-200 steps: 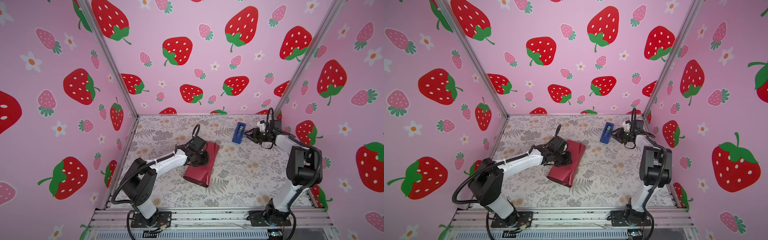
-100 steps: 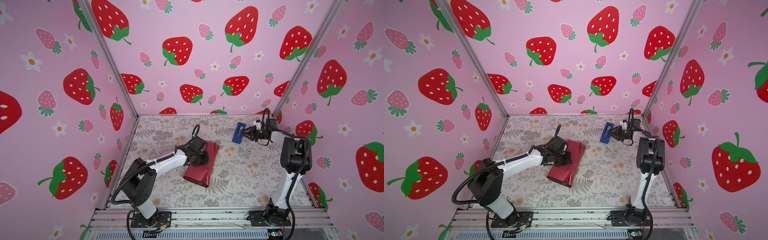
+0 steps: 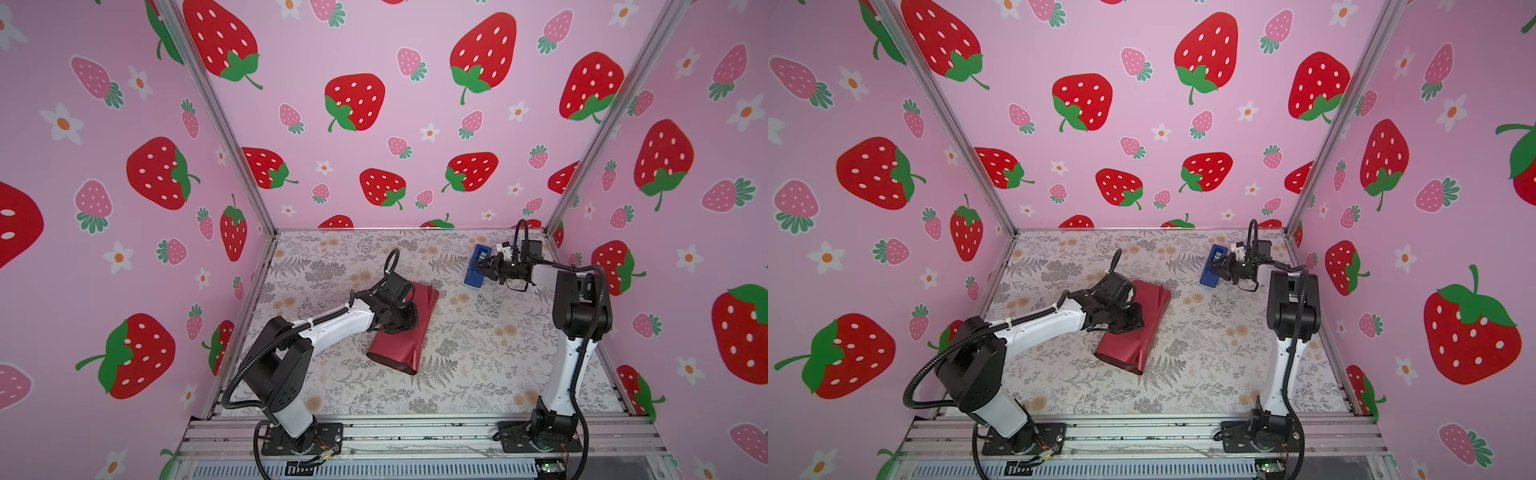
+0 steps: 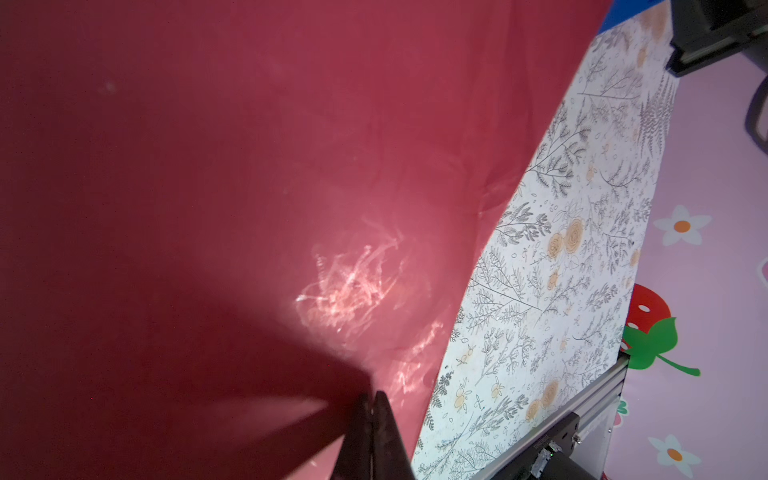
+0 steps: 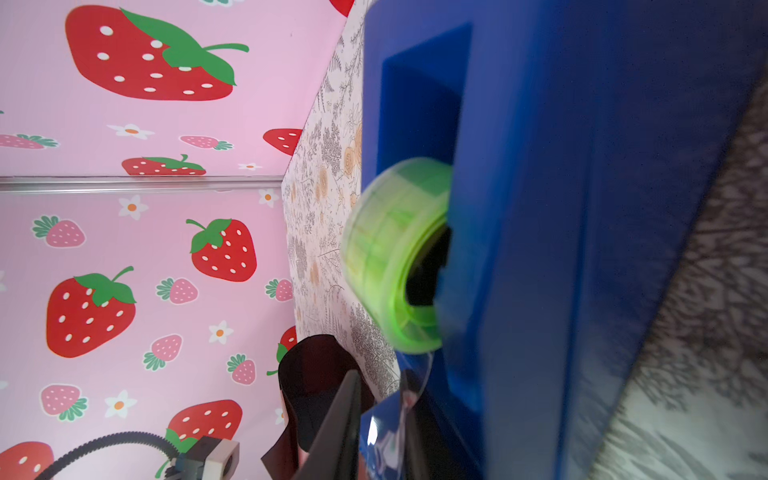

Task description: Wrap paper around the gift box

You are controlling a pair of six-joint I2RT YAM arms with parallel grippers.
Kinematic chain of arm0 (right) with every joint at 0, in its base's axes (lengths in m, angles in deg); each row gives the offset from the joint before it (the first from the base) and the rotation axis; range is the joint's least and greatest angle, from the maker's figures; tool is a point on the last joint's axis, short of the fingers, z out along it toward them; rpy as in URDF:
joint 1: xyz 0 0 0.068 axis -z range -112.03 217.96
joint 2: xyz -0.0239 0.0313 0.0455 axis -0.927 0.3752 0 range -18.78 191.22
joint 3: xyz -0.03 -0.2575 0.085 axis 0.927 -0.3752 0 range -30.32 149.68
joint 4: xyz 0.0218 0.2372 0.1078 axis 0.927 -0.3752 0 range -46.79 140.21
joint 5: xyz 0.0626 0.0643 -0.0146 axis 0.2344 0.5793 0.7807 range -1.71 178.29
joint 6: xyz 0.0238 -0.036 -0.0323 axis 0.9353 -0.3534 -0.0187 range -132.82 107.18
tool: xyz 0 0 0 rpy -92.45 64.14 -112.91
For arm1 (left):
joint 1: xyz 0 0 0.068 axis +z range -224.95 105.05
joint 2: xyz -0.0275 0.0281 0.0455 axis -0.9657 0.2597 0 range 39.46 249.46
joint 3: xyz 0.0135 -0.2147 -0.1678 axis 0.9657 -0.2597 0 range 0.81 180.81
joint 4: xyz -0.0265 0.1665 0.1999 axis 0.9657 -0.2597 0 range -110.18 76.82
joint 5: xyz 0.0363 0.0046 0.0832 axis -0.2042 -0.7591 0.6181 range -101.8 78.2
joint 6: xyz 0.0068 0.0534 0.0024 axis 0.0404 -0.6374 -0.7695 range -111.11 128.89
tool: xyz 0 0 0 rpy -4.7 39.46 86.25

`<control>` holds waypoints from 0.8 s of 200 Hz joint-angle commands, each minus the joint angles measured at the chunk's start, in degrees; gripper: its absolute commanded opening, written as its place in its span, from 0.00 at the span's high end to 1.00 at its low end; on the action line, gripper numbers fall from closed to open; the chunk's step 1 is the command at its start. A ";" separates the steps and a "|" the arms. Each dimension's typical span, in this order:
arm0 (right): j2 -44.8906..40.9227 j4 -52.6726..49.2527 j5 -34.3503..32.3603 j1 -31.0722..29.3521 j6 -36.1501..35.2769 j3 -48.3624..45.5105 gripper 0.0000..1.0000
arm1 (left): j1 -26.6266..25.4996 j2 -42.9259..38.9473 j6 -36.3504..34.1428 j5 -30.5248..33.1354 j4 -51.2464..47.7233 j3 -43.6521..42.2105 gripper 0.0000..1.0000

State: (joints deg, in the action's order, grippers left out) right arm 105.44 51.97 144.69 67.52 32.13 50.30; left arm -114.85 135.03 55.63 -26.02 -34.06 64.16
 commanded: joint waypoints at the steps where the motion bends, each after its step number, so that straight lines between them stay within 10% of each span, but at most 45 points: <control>1: -0.14 0.54 0.69 -0.51 1.39 -0.02 0.88 | -0.08 2.96 0.33 1.47 -6.54 -2.80 0.92; 160: -17.85 3.68 0.20 -3.65 2.58 -18.04 1.00 | -0.09 2.63 0.20 1.31 -6.54 -2.93 0.92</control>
State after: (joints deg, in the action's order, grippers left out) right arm 89.94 54.09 143.90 65.16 35.05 36.34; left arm -114.85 135.01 55.63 -26.02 -34.06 64.16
